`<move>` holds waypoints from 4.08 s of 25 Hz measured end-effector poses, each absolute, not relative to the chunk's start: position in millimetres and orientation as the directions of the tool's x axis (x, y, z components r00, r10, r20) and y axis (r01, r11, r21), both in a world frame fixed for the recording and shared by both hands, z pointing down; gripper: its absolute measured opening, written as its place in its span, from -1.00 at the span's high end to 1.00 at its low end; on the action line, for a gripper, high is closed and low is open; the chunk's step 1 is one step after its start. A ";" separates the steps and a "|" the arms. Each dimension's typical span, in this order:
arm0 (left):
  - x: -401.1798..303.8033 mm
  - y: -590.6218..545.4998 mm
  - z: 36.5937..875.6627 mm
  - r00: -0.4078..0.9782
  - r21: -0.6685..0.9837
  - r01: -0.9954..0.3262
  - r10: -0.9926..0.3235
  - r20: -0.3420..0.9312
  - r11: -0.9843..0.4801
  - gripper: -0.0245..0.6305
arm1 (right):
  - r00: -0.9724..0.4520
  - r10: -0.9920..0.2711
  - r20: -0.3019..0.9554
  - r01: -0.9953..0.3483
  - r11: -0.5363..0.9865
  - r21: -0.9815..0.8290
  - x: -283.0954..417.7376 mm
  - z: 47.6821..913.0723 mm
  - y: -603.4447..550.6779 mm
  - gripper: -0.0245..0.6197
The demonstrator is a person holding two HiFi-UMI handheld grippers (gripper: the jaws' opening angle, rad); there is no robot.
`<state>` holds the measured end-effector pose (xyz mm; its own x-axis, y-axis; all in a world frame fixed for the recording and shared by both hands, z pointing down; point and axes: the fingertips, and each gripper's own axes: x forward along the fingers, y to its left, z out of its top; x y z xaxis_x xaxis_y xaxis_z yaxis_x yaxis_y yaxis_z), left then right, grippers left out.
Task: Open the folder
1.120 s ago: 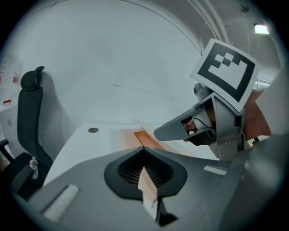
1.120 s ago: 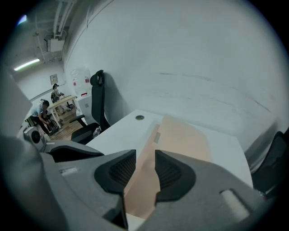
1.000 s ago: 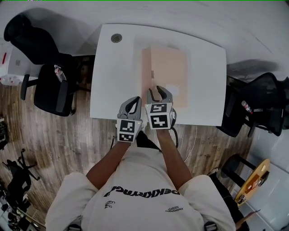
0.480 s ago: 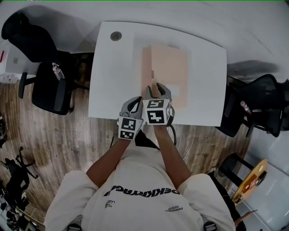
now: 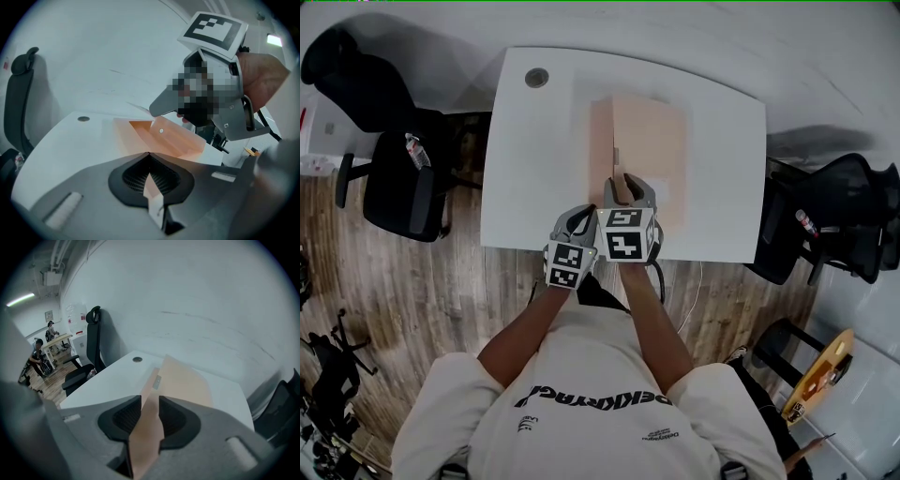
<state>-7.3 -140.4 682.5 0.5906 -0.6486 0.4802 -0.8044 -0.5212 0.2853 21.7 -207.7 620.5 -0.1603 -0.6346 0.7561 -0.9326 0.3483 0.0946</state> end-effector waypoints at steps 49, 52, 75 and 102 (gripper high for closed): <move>11.8 -129.6 713.5 0.574 0.194 -0.773 -0.536 0.619 -0.604 0.95 | -0.094 -0.792 0.603 -0.987 0.155 0.051 138.3 528.1 -200.9 0.87; 11.9 -126.8 711.4 0.574 0.211 -0.775 -0.522 0.631 -0.596 0.95 | -0.077 -0.796 0.600 -0.989 0.136 0.055 147.1 525.5 -197.5 0.88; 18.1 -127.9 711.4 0.568 0.155 -0.742 -0.490 0.661 -0.652 0.95 | 0.018 -0.818 0.575 -0.995 0.043 0.091 218.7 512.6 -190.7 0.91; 21.6 -126.9 704.9 0.570 0.150 -0.727 -0.467 0.677 -0.670 0.95 | 0.103 -0.805 0.584 -0.984 0.002 0.176 264.9 522.6 -191.4 0.91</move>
